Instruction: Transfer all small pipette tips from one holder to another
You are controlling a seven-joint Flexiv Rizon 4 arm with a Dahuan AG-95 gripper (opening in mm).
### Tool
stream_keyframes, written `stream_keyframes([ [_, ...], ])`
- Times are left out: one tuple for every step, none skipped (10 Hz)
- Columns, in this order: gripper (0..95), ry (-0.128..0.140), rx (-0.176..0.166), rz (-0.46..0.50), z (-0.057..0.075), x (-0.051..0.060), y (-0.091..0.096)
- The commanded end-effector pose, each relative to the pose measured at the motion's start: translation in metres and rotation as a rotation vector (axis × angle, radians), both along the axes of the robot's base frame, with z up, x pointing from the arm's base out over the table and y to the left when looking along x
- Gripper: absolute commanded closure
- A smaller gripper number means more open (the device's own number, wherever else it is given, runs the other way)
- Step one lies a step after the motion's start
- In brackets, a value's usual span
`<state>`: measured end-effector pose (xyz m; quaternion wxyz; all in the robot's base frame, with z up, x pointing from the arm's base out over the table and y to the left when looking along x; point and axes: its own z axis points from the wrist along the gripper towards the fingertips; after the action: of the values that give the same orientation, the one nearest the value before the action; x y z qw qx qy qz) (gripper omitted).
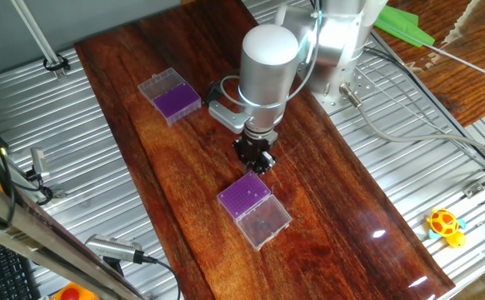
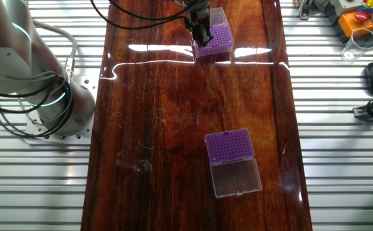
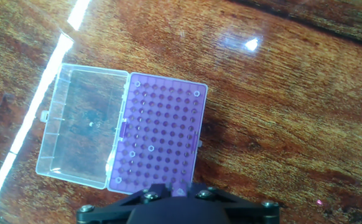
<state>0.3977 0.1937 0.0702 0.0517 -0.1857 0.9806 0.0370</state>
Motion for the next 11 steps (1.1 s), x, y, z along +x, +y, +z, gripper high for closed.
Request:
stream_keyframes([
  [76.0, 0.0, 0.003, 0.013, 0.003, 0.0, -0.01],
  [76.0, 0.006, 0.002, 0.026, 0.006, -0.001, -0.02],
  [95.0, 0.014, 0.001, 0.049, 0.011, -0.005, -0.036],
  [95.0, 0.023, 0.0, 0.082, 0.018, -0.01, -0.055],
  [95.0, 0.033, -0.005, 0.098, 0.023, -0.015, -0.067],
  [95.0, 0.045, -0.006, 0.09, 0.023, -0.015, -0.067],
  [95.0, 0.05, -0.004, 0.055, 0.023, -0.015, -0.067],
  [95.0, 0.053, -0.007, 0.022, 0.023, -0.015, -0.067],
  [95.0, 0.053, -0.008, -0.006, 0.023, -0.015, -0.067],
  [95.0, 0.049, -0.001, -0.014, 0.023, -0.015, -0.067],
  [95.0, 0.046, 0.004, -0.012, 0.023, -0.015, -0.067],
])
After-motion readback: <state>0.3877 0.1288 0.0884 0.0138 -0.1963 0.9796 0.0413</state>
